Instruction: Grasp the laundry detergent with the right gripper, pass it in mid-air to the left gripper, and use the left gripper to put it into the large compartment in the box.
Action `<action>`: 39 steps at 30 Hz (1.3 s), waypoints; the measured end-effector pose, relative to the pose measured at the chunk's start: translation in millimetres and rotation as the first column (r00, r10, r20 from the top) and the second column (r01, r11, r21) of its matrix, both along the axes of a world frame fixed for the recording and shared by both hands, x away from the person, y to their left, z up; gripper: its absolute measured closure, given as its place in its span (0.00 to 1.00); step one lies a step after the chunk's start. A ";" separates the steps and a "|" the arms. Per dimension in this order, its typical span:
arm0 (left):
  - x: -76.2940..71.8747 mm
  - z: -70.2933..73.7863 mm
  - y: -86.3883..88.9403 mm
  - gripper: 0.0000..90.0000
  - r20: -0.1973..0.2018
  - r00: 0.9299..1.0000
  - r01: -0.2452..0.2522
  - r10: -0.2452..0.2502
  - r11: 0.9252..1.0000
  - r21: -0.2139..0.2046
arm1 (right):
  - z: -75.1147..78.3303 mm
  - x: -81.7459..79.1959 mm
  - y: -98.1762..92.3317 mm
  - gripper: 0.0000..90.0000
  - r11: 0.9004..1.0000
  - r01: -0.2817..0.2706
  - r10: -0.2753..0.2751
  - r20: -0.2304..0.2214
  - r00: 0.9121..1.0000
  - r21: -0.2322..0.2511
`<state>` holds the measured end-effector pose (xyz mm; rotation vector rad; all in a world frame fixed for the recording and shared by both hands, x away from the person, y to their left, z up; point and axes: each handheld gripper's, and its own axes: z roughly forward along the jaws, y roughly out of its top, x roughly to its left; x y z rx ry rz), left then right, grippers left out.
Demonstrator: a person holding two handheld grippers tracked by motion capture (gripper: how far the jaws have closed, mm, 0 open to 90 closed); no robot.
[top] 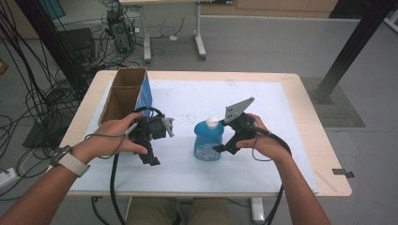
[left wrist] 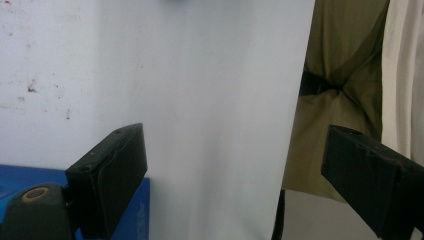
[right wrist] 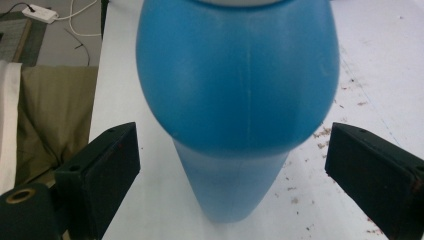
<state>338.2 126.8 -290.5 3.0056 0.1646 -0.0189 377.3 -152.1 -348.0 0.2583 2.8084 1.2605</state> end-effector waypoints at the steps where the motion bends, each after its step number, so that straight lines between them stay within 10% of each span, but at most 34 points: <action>1: 0.1 -0.1 0.1 0.13 0.000 1.000 0.000 0.000 1.000 0.000 | -0.9 0.1 0.6 0.08 1.000 -0.001 0.001 0.000 1.000 0.004; 39: 0.4 -0.9 -0.8 0.13 0.001 1.000 -0.001 0.001 1.000 0.005 | -15.8 0.5 6.7 0.18 0.999 -0.020 0.020 0.005 1.000 0.038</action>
